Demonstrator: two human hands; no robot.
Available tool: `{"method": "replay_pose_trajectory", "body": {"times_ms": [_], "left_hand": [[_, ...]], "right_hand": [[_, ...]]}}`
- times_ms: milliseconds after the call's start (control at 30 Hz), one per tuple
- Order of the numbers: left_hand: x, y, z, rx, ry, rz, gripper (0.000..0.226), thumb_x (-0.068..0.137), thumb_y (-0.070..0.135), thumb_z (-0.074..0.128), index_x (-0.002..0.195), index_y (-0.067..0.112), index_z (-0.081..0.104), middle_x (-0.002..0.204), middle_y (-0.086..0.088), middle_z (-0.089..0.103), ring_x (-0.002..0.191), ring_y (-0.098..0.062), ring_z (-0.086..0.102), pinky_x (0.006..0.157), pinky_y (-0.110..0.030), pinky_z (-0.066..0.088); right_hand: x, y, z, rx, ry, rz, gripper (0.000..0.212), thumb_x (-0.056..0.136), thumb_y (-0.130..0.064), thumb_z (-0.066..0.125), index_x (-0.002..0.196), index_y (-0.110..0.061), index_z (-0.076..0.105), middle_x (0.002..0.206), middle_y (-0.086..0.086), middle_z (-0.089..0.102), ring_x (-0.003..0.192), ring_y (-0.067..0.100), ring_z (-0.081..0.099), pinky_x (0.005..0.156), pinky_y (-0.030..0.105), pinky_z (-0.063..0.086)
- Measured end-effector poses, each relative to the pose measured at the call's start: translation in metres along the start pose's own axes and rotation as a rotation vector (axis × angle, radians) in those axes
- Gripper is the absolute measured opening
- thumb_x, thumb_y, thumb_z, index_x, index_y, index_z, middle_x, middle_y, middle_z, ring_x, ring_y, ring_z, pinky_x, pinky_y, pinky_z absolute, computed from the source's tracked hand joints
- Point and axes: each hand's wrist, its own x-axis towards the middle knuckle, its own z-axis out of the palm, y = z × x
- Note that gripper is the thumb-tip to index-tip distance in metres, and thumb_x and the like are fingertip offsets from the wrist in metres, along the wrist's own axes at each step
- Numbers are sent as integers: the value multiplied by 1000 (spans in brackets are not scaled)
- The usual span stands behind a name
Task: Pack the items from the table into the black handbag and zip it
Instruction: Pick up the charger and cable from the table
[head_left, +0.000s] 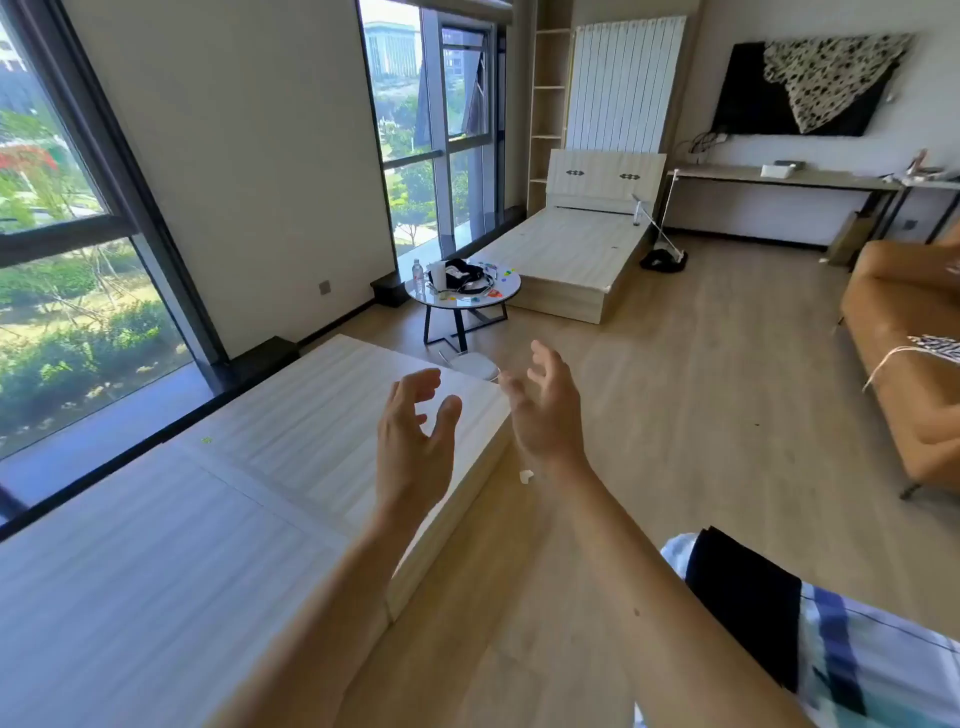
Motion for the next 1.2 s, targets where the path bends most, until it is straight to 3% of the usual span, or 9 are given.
{"method": "replay_pose_trajectory", "body": {"times_ms": [100,300,600,767,967,1200], "left_hand": [[6,-7,8,-82,30,-54,21,96,18,60,116,19,62,116,5,65,107,-8,60,86,-32,53],[48,-47,32,-221,-59,-72,15,95,19,59,107,22,67,110,12,69,99,1,64,76,-12,48],[155,-109,56,-319,-180,-132,14,93,25,59,101,32,69,103,13,72,98,-8,68,81,-28,55],[209,-133,72,-318,-228,-151,14,95,28,57,102,30,69,103,10,73,98,-11,68,84,-41,57],[266,-154,130,-313,-272,-185,15,95,29,56,100,29,70,98,6,73,95,-15,69,82,-46,57],[342,-158,226,-308,-239,-195,17,92,30,55,97,25,71,95,4,74,94,-17,69,85,-50,55]], "right_hand": [[9,5,5,36,9,63,60,95,-27,64,149,-18,40,145,6,50,129,16,52,99,26,42],[52,25,34,70,39,171,60,95,-28,64,149,-18,42,143,4,53,128,17,55,104,31,45],[155,61,97,61,37,259,45,96,-27,65,139,-16,56,135,2,62,115,7,58,87,14,42],[208,83,113,100,75,312,41,96,-25,64,135,-14,59,131,2,65,118,10,61,102,36,51],[280,127,115,89,86,351,40,95,-29,65,134,-23,57,128,-2,64,115,10,63,102,38,52],[396,181,89,73,42,312,41,95,-30,64,135,-21,58,127,-3,66,112,10,64,101,39,52]]}}
